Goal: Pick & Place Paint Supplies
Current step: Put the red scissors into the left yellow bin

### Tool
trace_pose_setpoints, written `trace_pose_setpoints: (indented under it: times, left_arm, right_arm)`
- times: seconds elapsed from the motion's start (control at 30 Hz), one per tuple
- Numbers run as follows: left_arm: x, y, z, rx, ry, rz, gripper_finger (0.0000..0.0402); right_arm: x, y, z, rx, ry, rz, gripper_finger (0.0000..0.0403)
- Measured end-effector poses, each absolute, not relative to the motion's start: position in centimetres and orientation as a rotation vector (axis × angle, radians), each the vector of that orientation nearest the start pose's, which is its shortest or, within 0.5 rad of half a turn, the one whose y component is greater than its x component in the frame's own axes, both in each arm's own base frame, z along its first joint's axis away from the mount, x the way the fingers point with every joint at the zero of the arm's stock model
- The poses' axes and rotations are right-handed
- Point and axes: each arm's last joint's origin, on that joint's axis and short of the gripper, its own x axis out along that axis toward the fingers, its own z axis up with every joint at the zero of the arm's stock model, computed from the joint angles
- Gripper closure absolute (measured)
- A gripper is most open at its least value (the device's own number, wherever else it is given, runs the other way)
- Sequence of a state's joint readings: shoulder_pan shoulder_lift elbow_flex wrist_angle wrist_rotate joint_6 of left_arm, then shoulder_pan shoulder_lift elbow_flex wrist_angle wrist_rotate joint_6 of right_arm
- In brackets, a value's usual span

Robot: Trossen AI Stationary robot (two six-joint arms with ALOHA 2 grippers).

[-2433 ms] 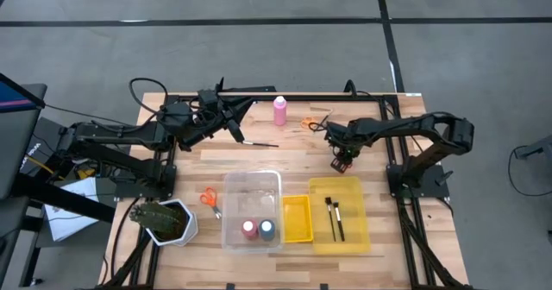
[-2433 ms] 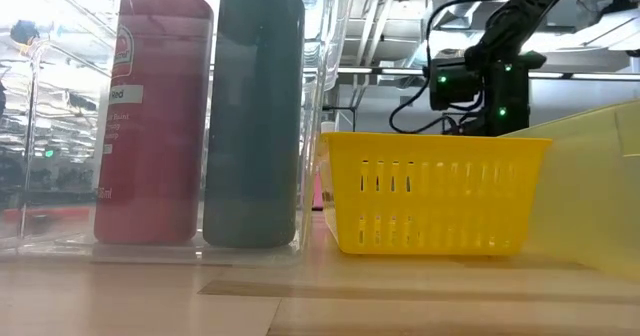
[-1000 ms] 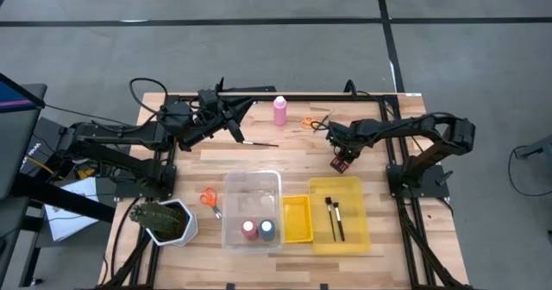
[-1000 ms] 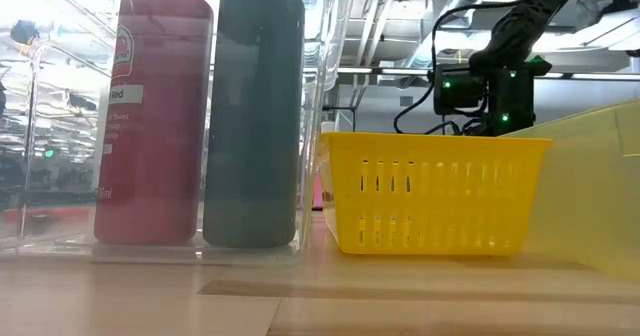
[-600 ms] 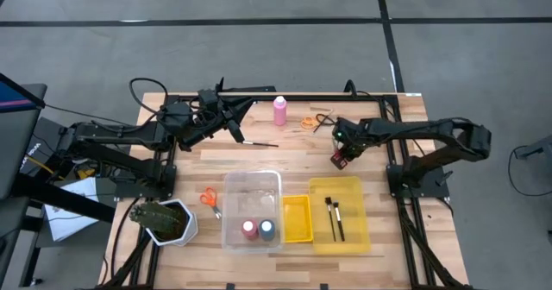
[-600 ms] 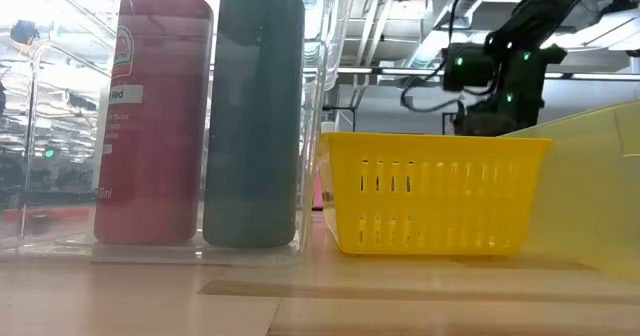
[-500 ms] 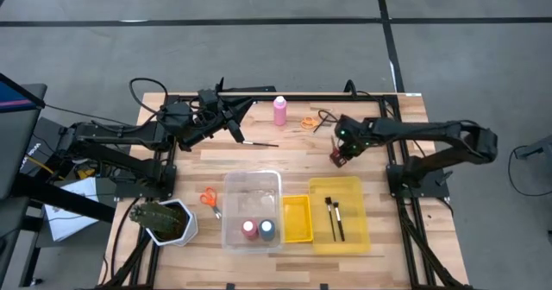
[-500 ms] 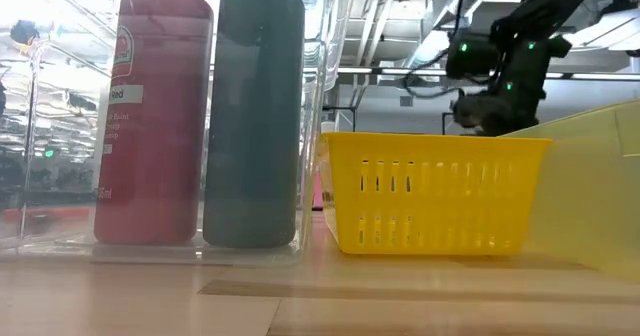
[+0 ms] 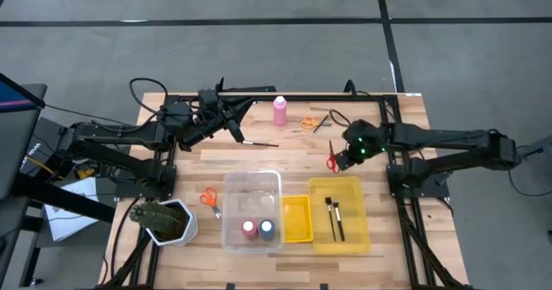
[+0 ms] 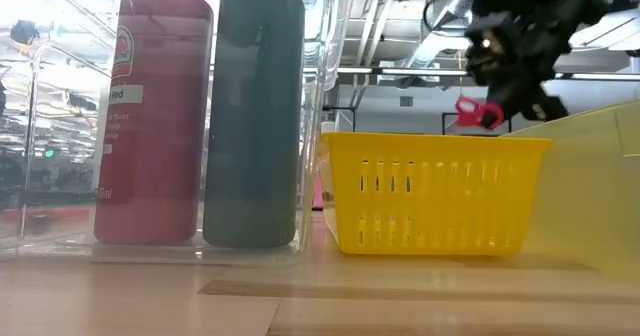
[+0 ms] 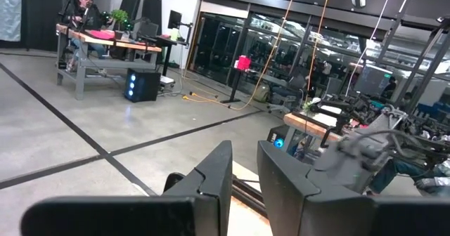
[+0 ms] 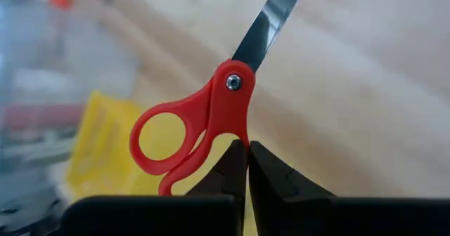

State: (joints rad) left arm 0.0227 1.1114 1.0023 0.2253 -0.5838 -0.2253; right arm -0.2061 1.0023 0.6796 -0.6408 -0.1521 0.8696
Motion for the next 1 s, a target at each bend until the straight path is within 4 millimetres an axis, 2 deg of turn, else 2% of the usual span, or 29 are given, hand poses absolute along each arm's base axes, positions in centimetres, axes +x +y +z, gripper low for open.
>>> trace_pose_setpoints:
  times: [0.27,0.43,0.73,0.87,1.0]
  left_arm:
    - [24.4,1.6,38.4,-0.252,-0.178,0.569,0.0339]
    - [24.5,1.2,38.4,-0.253,-0.175,0.547,0.0339]
    - [24.5,0.3,38.3,-0.249,-0.159,0.514,0.0339]
    - [24.5,-0.1,38.1,-0.245,-0.142,0.501,0.0339]
    - [24.5,-0.4,38.1,-0.246,-0.14,0.489,0.0339]
  right_arm:
    - [18.1,2.4,23.9,1.078,0.824,-0.421,0.0403]
    - [19.1,5.6,24.6,1.094,0.811,-0.447,0.0403]
    - [22.9,10.7,25.0,1.057,0.864,-0.465,0.0403]
    - [25.3,12.0,24.9,1.028,0.879,-0.462,0.0403]
    - [27.0,12.5,24.0,0.996,0.939,-0.455,0.0403]
